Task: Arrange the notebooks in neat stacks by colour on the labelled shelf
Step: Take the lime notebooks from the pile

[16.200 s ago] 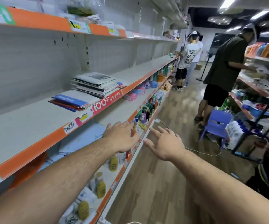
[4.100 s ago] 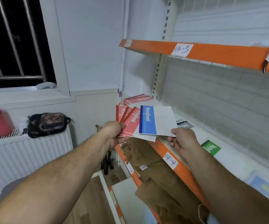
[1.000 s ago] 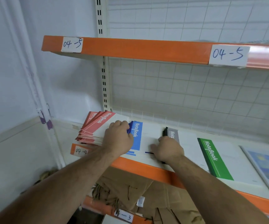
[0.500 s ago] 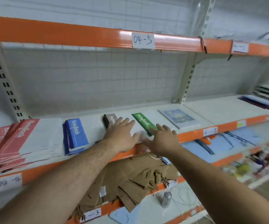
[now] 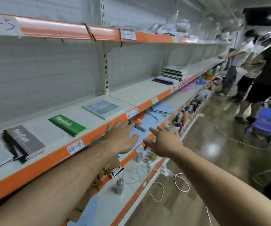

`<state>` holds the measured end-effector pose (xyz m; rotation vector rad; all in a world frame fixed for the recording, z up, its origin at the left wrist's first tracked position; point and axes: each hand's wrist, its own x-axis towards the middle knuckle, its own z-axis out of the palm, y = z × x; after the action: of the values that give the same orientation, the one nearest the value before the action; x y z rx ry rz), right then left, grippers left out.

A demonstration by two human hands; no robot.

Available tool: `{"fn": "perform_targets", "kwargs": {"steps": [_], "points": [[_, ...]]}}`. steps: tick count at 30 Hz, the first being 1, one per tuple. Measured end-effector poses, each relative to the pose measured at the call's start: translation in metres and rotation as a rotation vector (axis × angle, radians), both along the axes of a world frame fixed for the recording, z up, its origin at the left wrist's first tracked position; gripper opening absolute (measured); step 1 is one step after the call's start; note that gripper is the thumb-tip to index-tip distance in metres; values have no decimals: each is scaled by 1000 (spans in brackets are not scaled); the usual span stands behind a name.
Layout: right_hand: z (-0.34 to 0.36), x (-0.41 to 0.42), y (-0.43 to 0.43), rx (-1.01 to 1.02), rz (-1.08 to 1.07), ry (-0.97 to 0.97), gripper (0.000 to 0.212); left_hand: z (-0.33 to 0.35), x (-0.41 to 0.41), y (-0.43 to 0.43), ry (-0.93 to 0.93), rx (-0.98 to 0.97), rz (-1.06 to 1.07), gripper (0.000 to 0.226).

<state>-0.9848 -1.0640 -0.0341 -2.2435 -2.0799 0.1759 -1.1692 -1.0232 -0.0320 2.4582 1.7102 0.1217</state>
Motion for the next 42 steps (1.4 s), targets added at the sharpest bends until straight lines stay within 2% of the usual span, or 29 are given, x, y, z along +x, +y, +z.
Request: {"fn": "perform_targets", "kwargs": {"steps": [14, 23, 42], "points": [[12, 235, 40, -5, -98, -5, 70, 3, 247, 71, 1, 5, -108, 63], [3, 349, 95, -22, -192, 41, 72, 0, 367, 136, 8, -4, -188, 63], [11, 568, 314, -40, -388, 23, 70, 1, 621, 389, -10, 1, -385, 63]]}}
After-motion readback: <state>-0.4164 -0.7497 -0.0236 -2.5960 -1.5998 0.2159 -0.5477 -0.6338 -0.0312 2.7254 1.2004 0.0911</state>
